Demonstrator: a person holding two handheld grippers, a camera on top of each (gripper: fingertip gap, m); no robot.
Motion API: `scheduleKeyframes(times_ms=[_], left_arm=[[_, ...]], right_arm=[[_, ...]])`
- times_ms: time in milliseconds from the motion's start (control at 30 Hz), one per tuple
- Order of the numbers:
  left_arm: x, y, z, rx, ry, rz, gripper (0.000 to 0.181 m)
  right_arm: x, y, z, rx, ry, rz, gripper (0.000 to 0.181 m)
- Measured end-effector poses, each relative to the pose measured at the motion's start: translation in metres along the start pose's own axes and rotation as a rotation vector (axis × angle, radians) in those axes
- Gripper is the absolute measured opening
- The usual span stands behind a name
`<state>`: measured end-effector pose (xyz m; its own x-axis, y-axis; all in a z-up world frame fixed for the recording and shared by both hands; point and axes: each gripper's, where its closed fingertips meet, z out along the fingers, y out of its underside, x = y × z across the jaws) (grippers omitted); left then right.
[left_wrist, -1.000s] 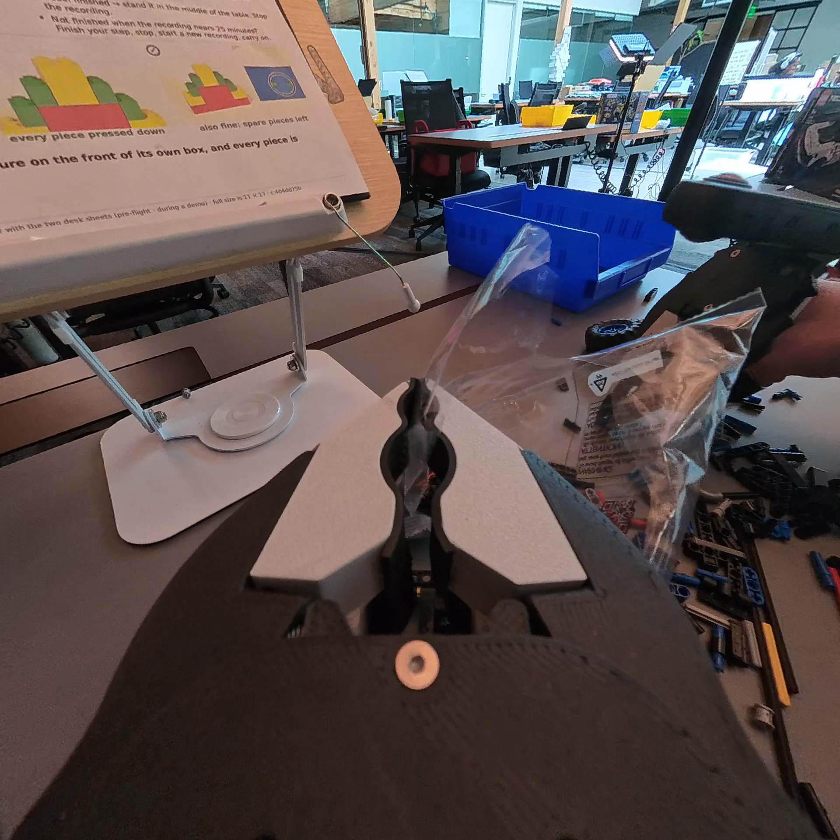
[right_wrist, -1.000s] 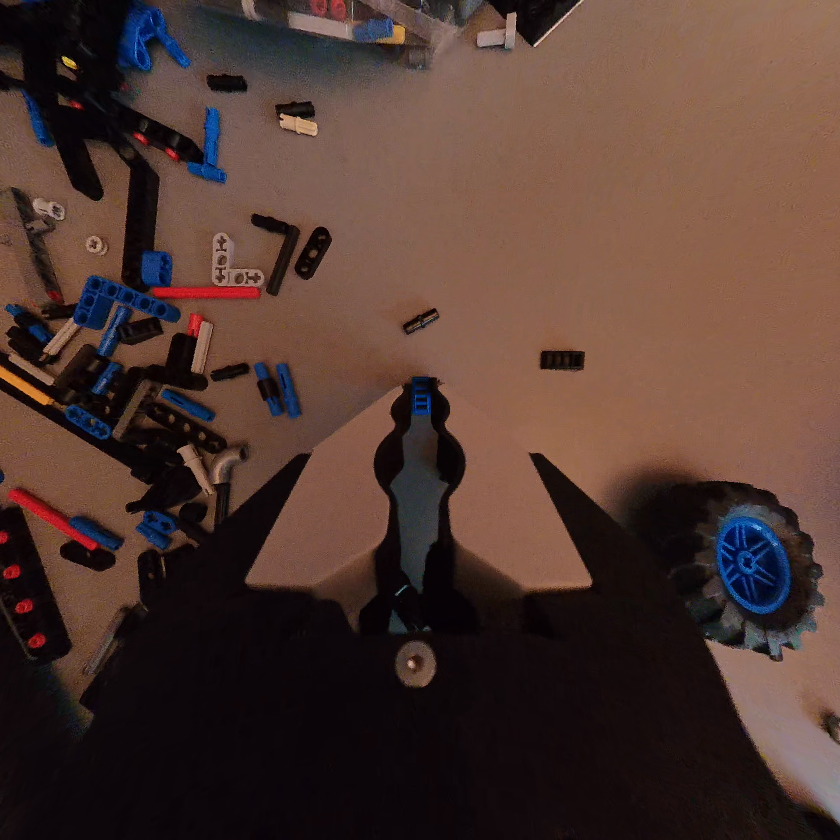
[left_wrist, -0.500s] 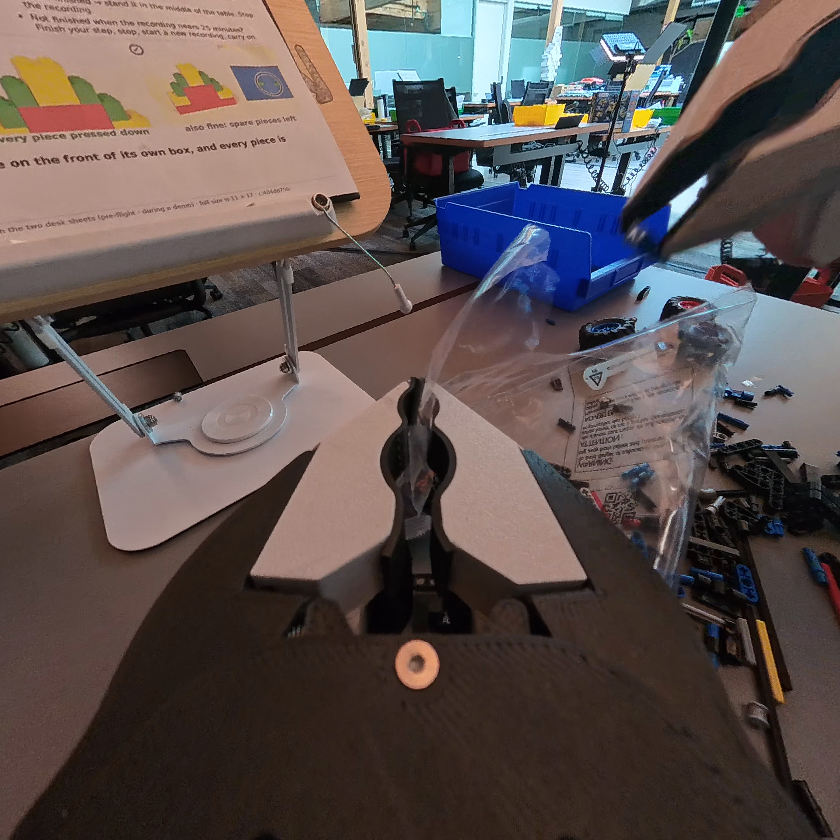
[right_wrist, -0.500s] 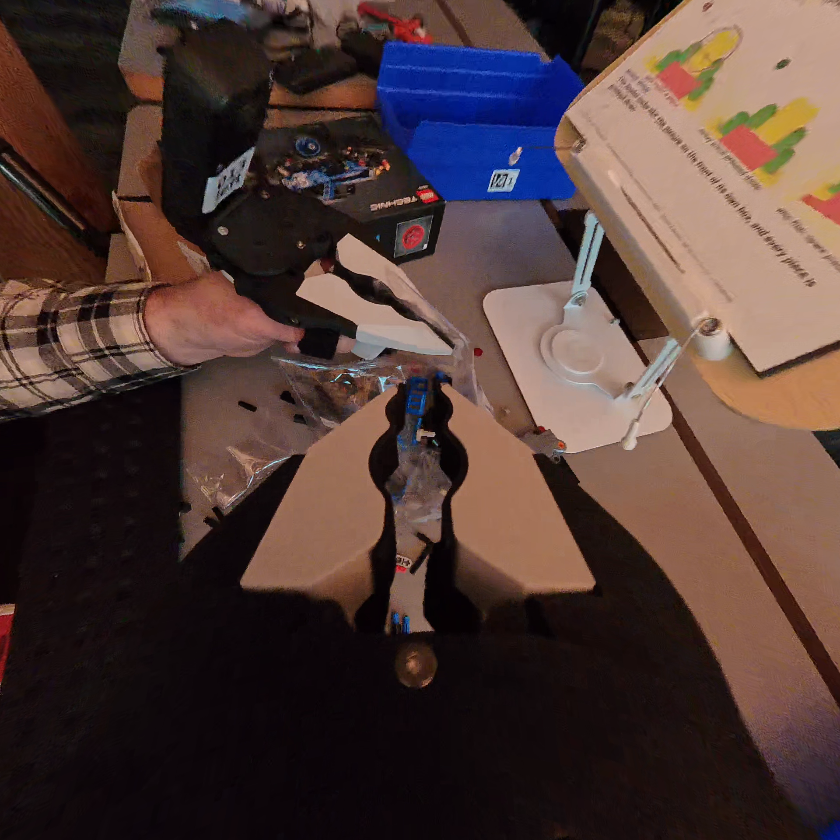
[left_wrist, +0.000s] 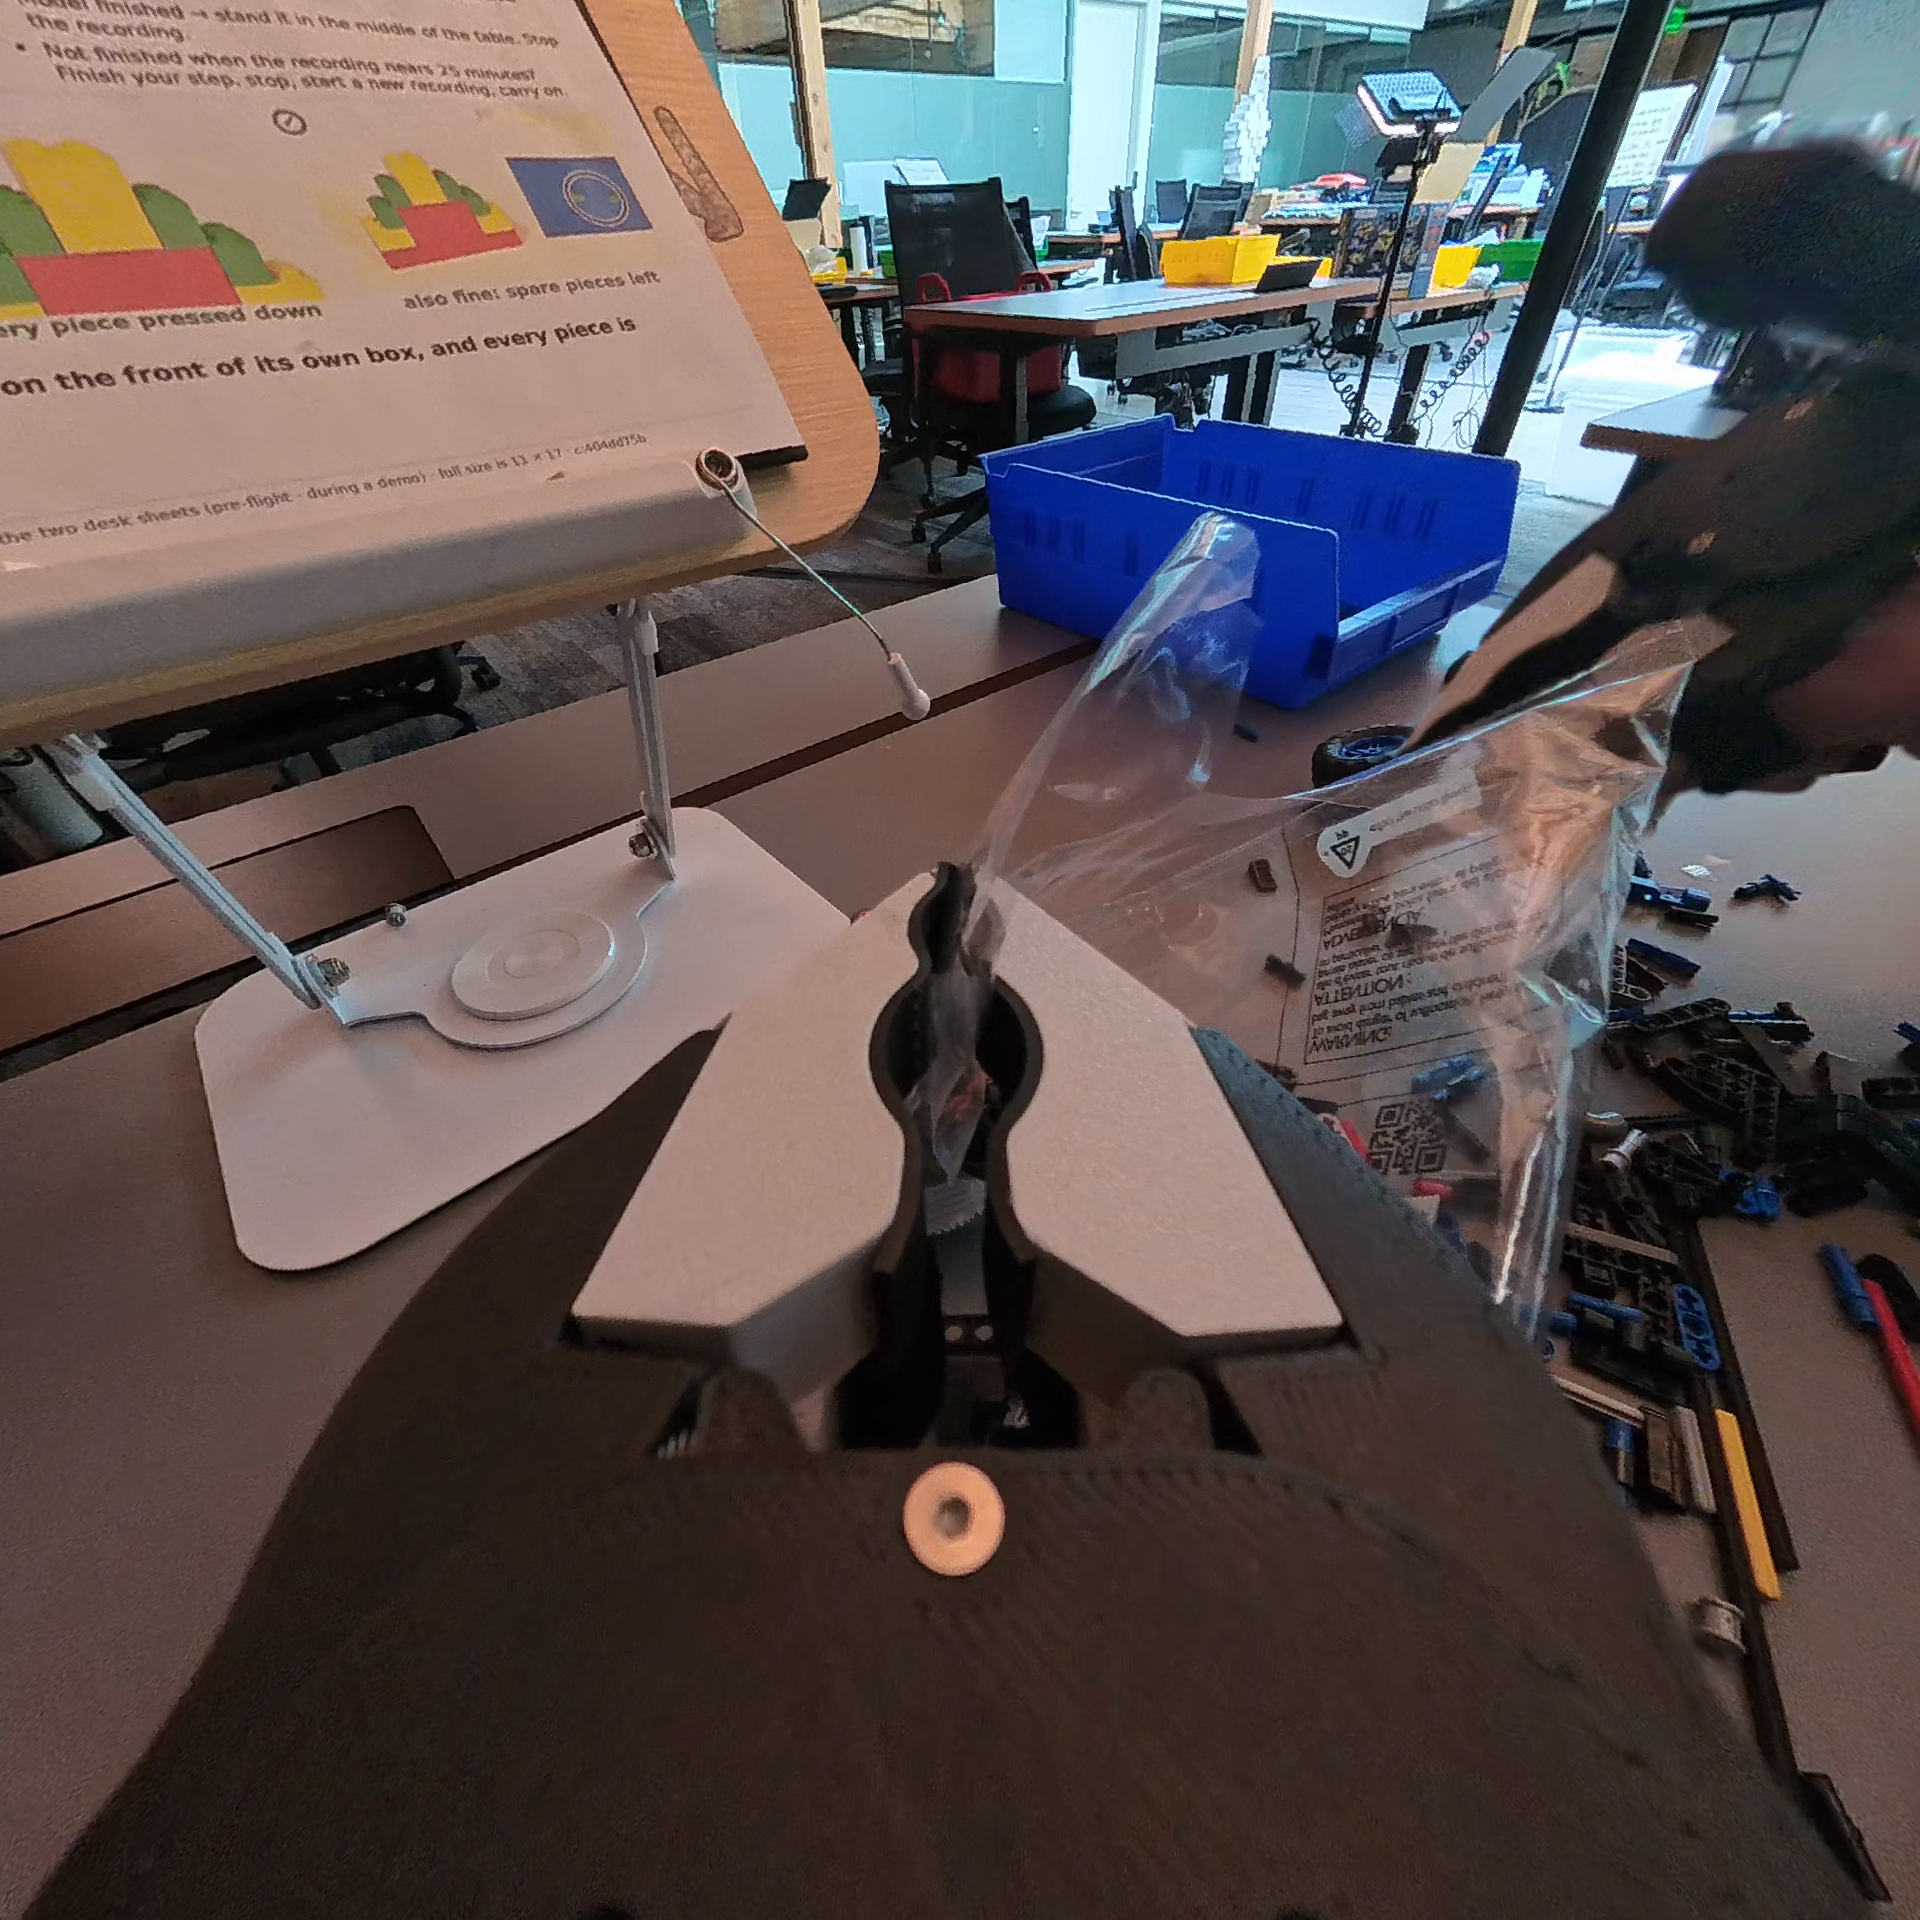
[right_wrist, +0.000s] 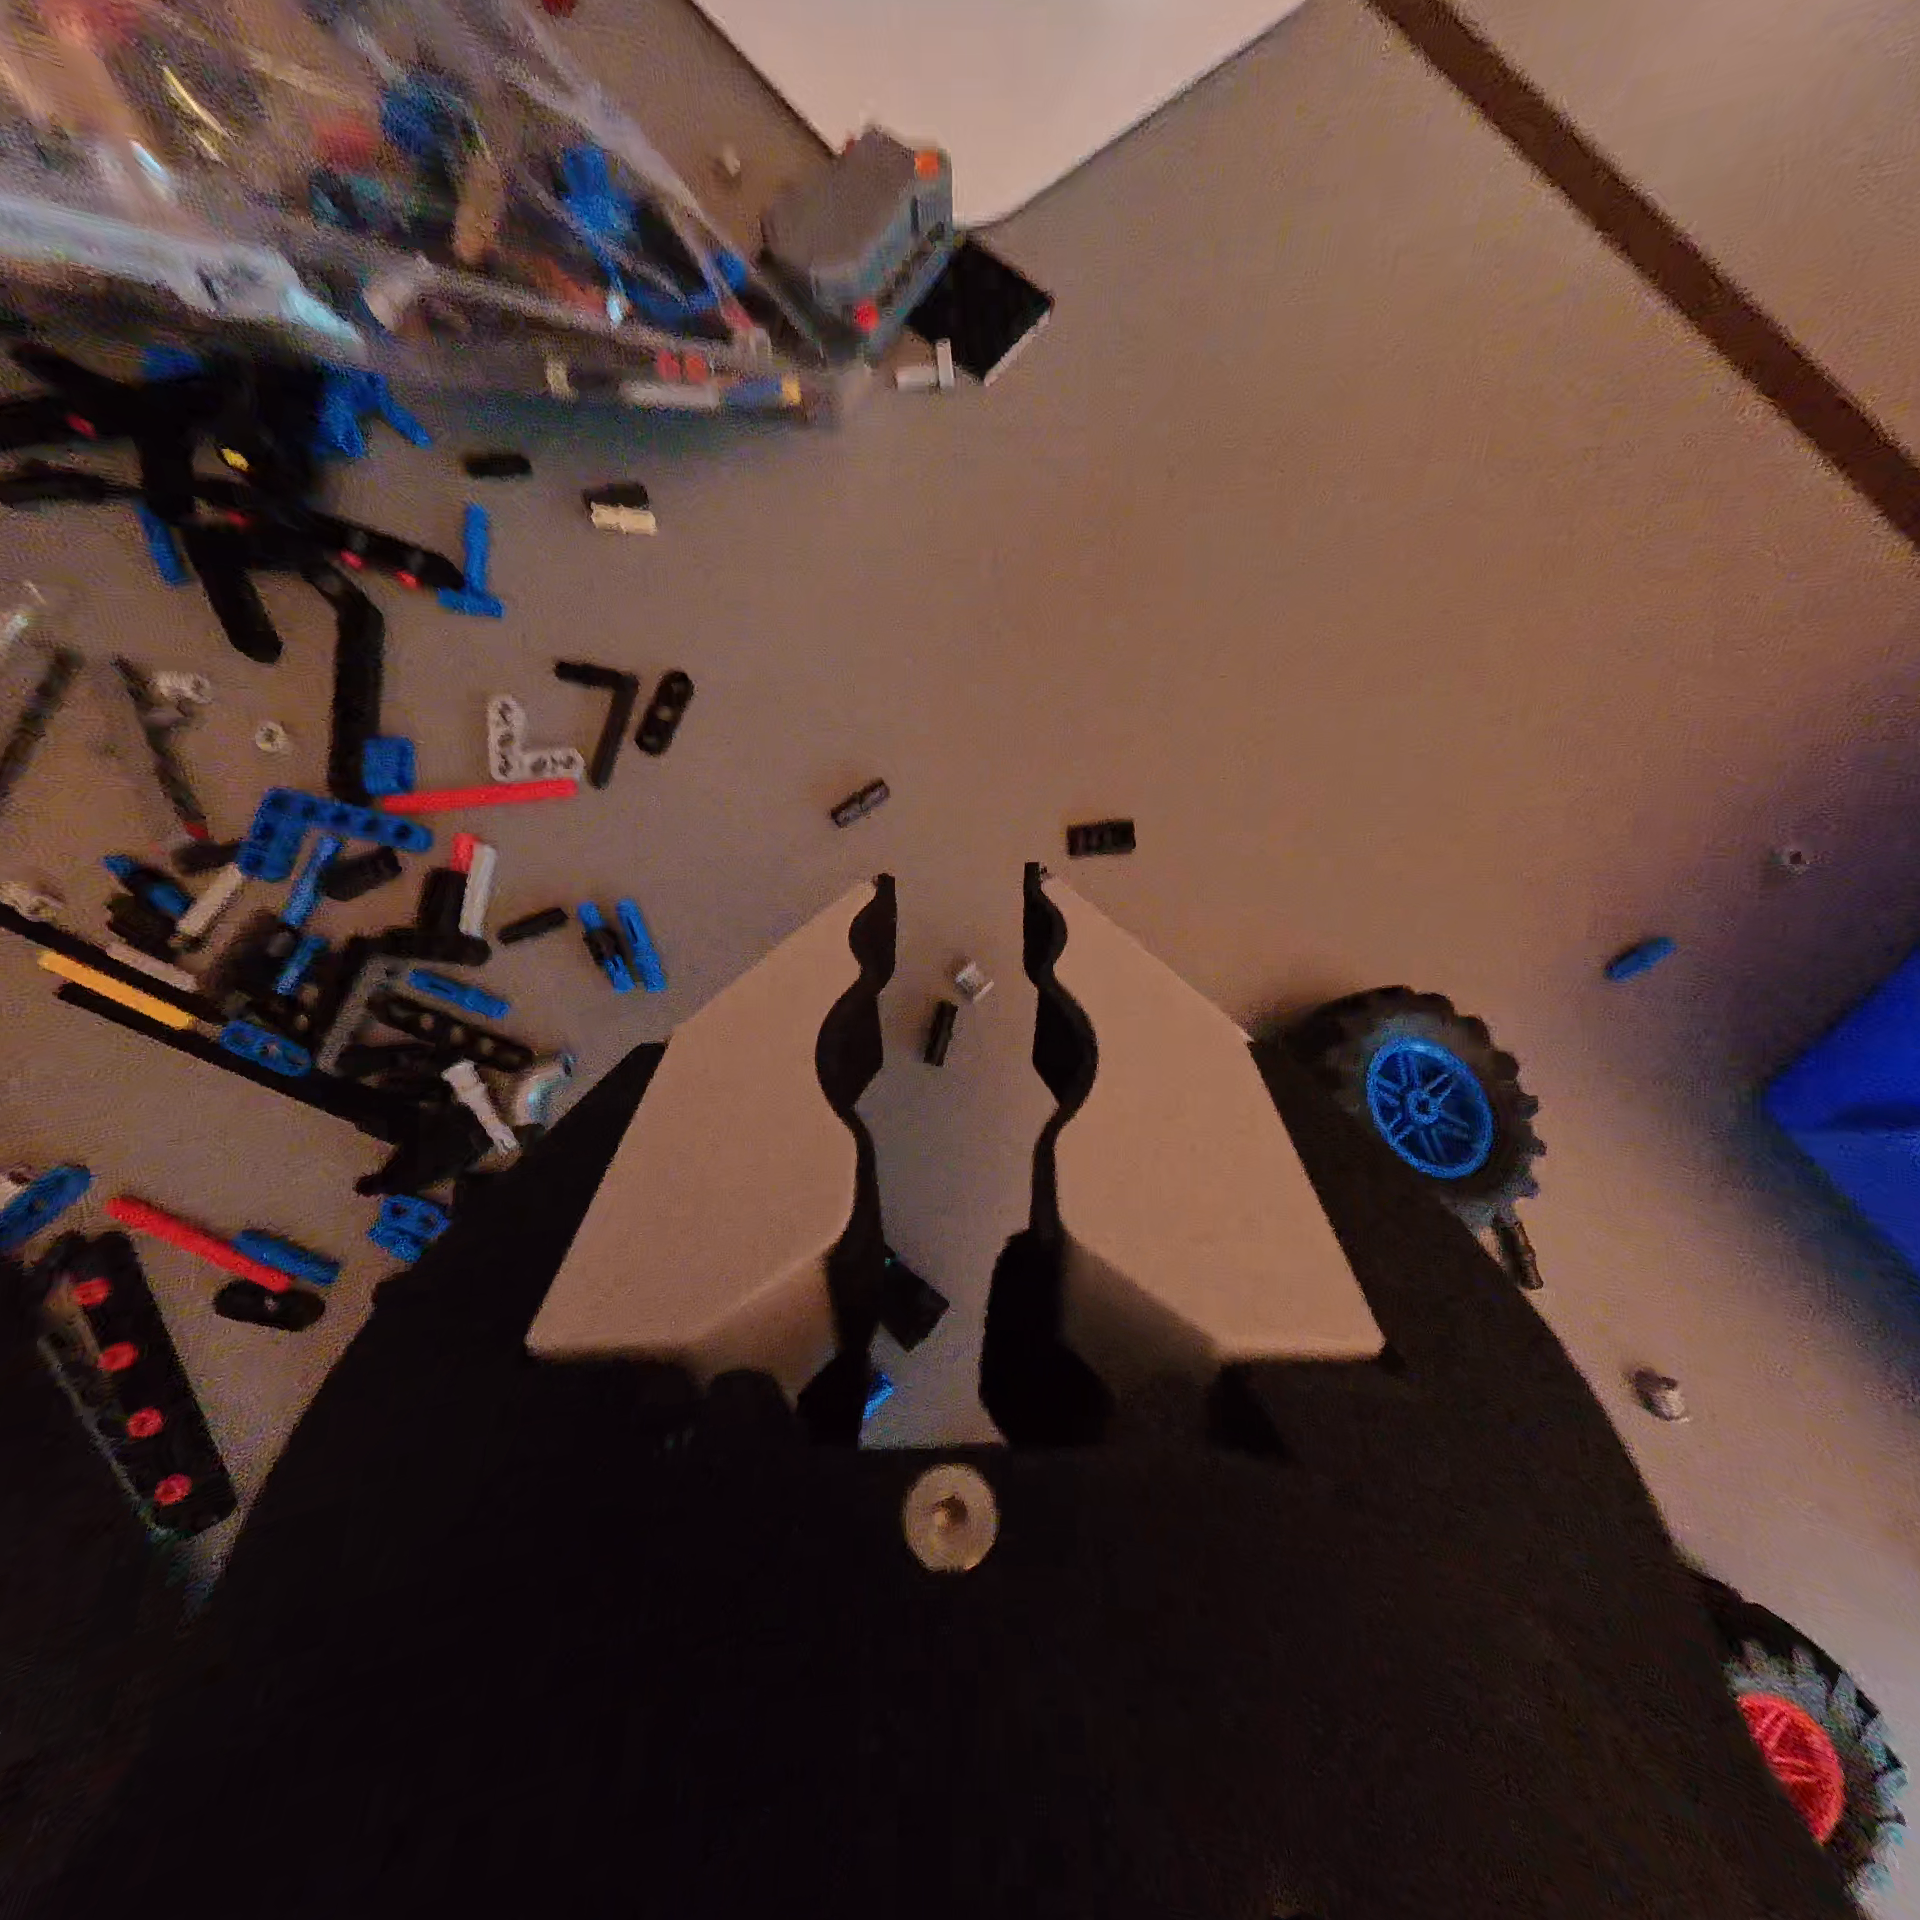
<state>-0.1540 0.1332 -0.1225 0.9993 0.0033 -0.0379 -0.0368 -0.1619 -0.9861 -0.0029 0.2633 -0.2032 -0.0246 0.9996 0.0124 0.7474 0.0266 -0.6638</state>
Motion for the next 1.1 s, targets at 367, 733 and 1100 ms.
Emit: scheduleKeyframes(times_ms=[367,733,1100], left_arm=[[-0.002,0.000,-0.002,0.001,-0.010,0.001,0.000],[0.000,-0.001,-0.001,0.001,-0.003,0.004,0.000],[-0.001,0.000,-0.002,0.002,-0.005,0.001,0.000]], right_arm=[[0.007,0.047,0.034,-0.150,-0.037,0.013,0.005],[-0.069,-0.102,-0.050,0.358,-0.115,-0.194,0.005],[-0.117,-0.150,-0.037,0.411,-0.154,-0.342,0.017]])
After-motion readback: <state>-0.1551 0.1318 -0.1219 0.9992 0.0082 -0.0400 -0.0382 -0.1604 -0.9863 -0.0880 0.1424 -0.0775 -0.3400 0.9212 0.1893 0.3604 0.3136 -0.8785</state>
